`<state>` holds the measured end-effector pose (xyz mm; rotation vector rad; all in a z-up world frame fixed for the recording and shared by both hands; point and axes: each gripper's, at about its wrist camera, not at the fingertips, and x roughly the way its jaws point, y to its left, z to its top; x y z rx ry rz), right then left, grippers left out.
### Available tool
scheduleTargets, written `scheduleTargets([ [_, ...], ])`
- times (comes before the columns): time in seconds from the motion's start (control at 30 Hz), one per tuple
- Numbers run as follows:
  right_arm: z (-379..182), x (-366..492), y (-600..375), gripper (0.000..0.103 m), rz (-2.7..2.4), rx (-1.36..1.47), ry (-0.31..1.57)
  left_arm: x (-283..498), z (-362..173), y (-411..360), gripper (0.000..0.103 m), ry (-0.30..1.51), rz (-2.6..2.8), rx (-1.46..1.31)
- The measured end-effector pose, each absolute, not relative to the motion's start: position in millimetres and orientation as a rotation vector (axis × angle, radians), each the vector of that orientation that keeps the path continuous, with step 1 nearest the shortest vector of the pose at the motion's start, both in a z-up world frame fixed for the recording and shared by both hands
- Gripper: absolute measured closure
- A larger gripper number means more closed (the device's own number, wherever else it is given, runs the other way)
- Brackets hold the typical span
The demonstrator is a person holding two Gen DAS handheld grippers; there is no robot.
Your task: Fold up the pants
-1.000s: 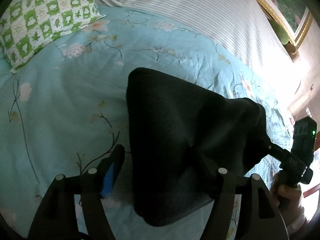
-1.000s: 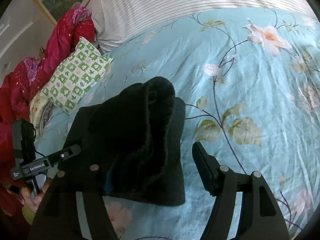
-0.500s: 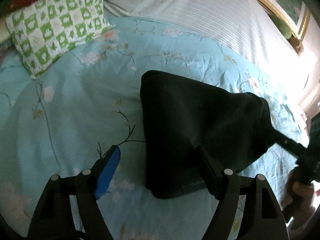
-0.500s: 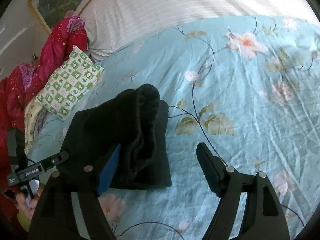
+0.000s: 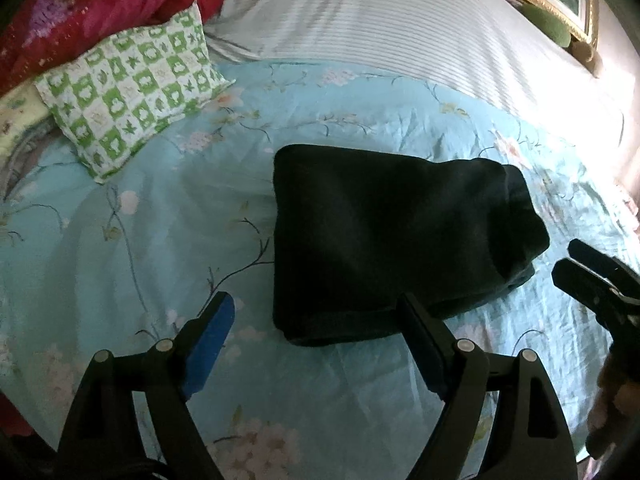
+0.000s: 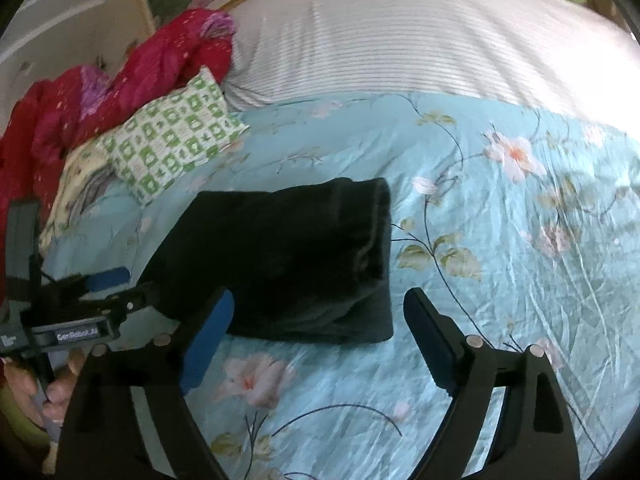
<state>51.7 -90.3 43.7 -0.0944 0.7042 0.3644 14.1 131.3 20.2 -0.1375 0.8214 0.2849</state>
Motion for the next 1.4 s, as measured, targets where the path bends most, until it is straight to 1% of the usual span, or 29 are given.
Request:
scheduleTargets([
  [0.17,39,41,-77,0.011,0.378,-0.163,0.689,3,21,122,0.019,0.800,0.303,-0.090],
  [0.4,33,35,-75,0.010,0.370,-0.170,0.687,-8,19,117,0.019,0.792,0.317,-0.055],
  [0.6,33,32,-71,0.009,0.390,-0.187,0.667,-7,14,122,0.017,0.803,0.294,-0.092],
  [0.83,24,30,-59,0.006,0.406,-0.228,0.677,-6,8,121,0.015,0.811,0.290,-0.088],
  [1.4,3,36,-56,0.005,0.410,-0.231,0.702,-1,0,122,0.012,0.805,0.269,-0.059],
])
